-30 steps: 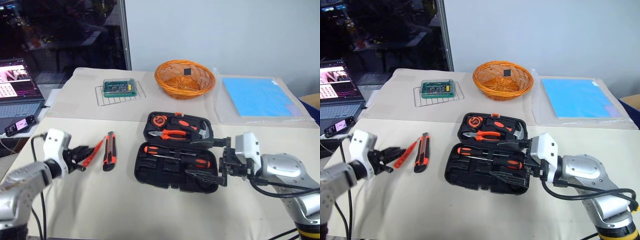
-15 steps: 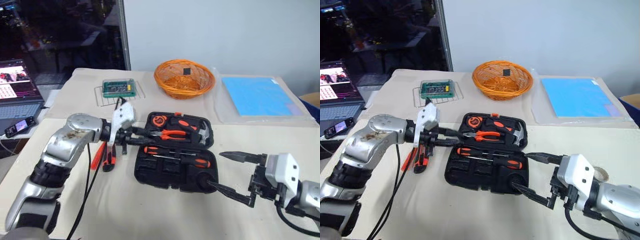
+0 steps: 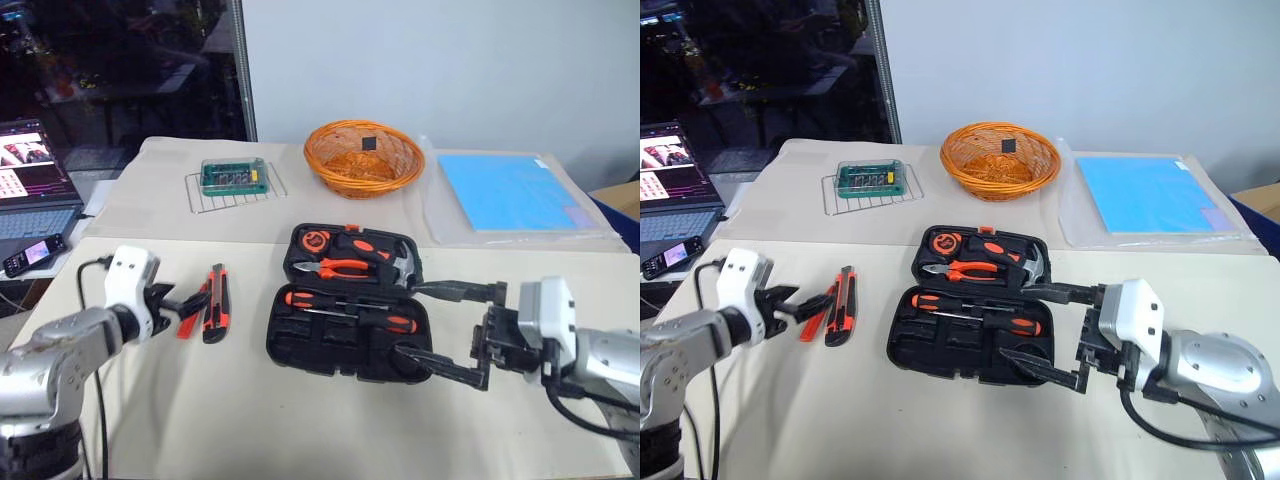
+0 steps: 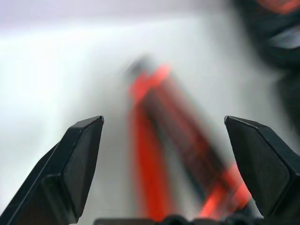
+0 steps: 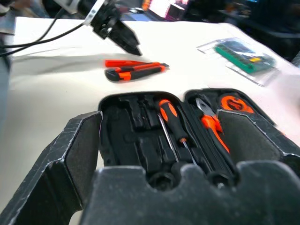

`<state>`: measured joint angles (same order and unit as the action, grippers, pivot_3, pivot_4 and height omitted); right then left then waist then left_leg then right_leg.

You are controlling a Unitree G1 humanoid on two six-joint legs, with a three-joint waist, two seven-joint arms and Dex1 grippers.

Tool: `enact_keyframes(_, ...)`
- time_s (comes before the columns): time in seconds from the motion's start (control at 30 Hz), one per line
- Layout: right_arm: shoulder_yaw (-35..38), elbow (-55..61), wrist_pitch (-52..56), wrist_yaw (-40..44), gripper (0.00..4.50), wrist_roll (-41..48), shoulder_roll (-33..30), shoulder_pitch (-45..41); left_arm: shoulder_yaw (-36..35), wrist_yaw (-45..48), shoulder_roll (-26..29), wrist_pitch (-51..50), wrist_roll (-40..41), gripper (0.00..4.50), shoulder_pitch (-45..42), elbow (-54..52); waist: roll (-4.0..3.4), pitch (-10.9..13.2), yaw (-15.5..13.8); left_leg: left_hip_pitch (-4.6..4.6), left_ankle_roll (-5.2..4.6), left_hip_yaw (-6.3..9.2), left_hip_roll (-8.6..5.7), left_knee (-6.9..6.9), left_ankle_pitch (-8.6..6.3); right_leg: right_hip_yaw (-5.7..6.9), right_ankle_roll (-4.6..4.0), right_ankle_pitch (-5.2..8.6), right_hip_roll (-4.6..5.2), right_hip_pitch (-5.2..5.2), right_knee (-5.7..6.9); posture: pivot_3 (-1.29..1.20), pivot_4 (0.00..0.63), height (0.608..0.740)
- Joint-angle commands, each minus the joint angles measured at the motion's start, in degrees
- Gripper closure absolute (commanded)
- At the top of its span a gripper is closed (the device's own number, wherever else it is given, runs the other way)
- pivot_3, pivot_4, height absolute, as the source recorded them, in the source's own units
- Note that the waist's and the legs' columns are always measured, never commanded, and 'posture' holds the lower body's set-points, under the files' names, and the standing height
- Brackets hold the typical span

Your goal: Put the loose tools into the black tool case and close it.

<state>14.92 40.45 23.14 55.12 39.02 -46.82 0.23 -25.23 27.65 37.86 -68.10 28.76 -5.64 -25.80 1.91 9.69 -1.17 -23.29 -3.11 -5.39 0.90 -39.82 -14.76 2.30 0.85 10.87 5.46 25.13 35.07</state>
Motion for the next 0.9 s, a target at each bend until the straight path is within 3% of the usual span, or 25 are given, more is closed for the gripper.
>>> enact_keyframes(0.03, -1.49, -1.89, -2.20, 2.96, 0.00, -0.46, -1.25, -3.02, -0.72, -0.23, 1.61, -0.22, 0.51, 0.06, 2.28, -4.48, 0.00, 0.00, -0.55, -0.02, 0.10, 0.02, 0.00, 0.00, -0.05, 0.03, -0.16, -0.06, 0.01, 0.02, 0.01, 0.00, 0.150, 0.740)
enact_keyframes(0.23, -3.84, -5.74, -3.89, 6.31, 0.00, -2.24, -1.95, -6.84, 2.78, -2.57, 1.04, 1.11, -1.46, 0.06, 2.96, -2.86, 0.00, 0.00, -0.93, -0.05, 0.16, -0.03, -0.02, 0.01, -0.11, 0.04, -0.40, -0.19, 0.08, 0.02, -0.03, 0.00, 0.150, 0.740)
enact_keyframes(0.33, -4.18, -5.90, -3.93, 6.55, 0.00, -2.68, -1.81, -7.35, 5.82, -2.90, 1.38, 4.20, -3.37, 0.75, 3.05, -0.79, 0.00, 0.00, -0.94, -0.03, 0.15, -0.03, -0.01, 0.02, -0.10, 0.04, -0.41, -0.19, 0.05, 0.02, -0.01, 0.00, 0.150, 0.740)
enact_keyframes(0.5, -4.29, -5.58, -3.94, 6.39, 0.00, -3.01, -1.89, -7.02, 6.89, -1.95, 1.62, 8.37, -4.68, 2.68, 4.32, 1.10, -0.02, -0.01, -1.01, -0.03, 0.15, -0.04, -0.02, 0.03, -0.10, 0.04, -0.42, -0.18, 0.09, 0.01, -0.01, 0.00, 0.150, 0.740)
enact_keyframes(0.63, -3.92, -5.56, -3.75, 5.98, 0.00, -3.07, -1.80, -6.53, 3.72, 2.87, 1.56, 15.37, -2.31, 4.05, 4.59, 1.43, -0.02, -0.01, -1.03, -0.03, 0.16, -0.03, -0.02, 0.03, -0.11, 0.04, -0.42, -0.19, 0.21, 0.02, -0.01, 0.00, 0.150, 0.740)
enact_keyframes(0.73, -2.12, -4.57, -3.30, 5.20, 0.00, -2.44, -1.64, -4.09, -0.51, 14.54, 3.49, 25.96, 2.85, 4.06, 0.82, 3.60, 0.00, 0.00, -1.16, -0.15, 0.18, 0.00, -0.01, 0.03, -0.11, 0.15, -0.45, -0.19, 0.43, 0.12, -0.02, 0.00, 0.150, 0.740)
enact_keyframes(0.8, -0.44, -3.47, -2.93, 4.49, 0.00, -1.76, -1.59, -2.03, 0.20, 22.51, 8.22, 23.88, 7.56, 4.06, -2.09, 5.29, 0.00, 0.00, -1.24, -0.25, 0.20, 0.04, -0.02, 0.02, -0.10, 0.27, -0.50, -0.16, 0.50, 0.15, 0.00, 0.00, 0.150, 0.740)
enact_keyframes(0.9, 2.79, -1.57, -2.43, 3.22, 0.00, -1.45, -1.71, 2.20, 9.63, 34.78, 14.21, 27.96, 7.28, 4.06, -7.33, 5.36, -0.08, -0.02, -1.31, -0.33, 0.19, 0.02, -0.07, 0.01, -0.10, 0.48, -0.52, -0.13, 0.27, 0.16, -0.03, 0.00, 0.150, 0.740)
